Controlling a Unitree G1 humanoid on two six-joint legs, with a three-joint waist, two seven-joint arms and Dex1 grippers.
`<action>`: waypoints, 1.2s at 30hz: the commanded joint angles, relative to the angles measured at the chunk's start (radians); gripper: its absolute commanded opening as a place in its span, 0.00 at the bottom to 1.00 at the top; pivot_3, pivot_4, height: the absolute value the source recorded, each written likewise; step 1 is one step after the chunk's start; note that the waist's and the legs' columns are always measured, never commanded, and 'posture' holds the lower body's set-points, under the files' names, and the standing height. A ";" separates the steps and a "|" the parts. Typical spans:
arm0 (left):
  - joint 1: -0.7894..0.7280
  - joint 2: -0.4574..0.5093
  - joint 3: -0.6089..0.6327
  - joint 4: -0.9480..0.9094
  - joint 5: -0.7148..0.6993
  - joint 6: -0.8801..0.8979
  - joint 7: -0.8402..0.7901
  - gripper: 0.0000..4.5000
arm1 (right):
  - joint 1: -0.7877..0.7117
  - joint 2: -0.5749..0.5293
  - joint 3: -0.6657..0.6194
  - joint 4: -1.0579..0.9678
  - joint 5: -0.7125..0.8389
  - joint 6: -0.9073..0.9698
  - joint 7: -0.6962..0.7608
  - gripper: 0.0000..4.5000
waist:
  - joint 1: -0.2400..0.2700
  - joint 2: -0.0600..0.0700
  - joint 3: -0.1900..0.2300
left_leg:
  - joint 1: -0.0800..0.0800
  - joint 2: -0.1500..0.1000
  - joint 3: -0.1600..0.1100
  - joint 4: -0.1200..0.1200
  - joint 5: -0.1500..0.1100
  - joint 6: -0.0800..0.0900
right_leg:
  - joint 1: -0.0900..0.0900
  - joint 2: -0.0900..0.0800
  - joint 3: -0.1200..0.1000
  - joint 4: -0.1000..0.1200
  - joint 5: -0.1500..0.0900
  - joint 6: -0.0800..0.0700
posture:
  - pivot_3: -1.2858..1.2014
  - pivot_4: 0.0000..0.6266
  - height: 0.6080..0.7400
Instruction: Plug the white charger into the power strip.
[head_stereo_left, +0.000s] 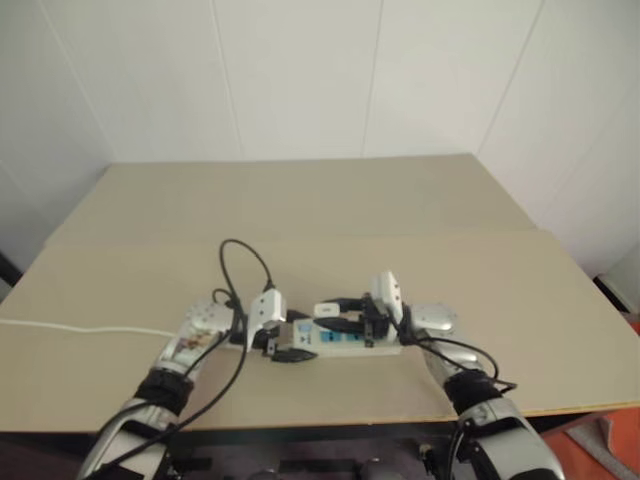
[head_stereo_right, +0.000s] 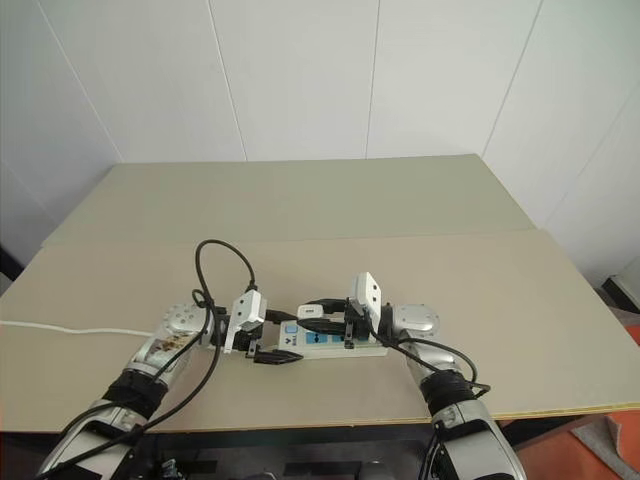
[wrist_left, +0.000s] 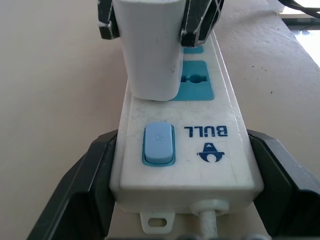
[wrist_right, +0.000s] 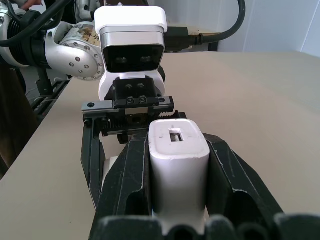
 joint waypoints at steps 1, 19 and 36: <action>0.059 0.067 -0.034 0.014 0.059 0.024 -0.038 0.73 | 0.051 -0.079 -0.035 0.086 -0.055 -0.001 -0.023 0.25 | 0.000 0.000 0.000 | 0.001 0.000 0.000 0.000 0.000 0.000 | 0.000 0.000 0.000 0.000 0.000 0.000 | 0.52 0.24 1.00; 0.059 0.082 -0.040 -0.010 0.055 0.024 -0.050 0.73 | -0.074 -0.111 0.052 0.175 -0.072 0.135 0.079 0.25 | -0.001 -0.001 0.000 | 0.003 0.001 0.000 -0.002 0.000 0.000 | 0.001 0.001 0.000 0.001 -0.001 -0.001 | 0.52 0.24 1.00; 0.064 0.071 -0.030 -0.025 0.047 0.028 -0.021 0.73 | 0.041 -0.114 0.052 0.045 -0.090 0.106 0.013 0.25 | -0.013 -0.001 -0.001 | 0.003 0.001 -0.001 -0.004 0.000 0.000 | 0.001 0.001 0.000 0.001 -0.006 0.004 | 0.52 0.24 1.00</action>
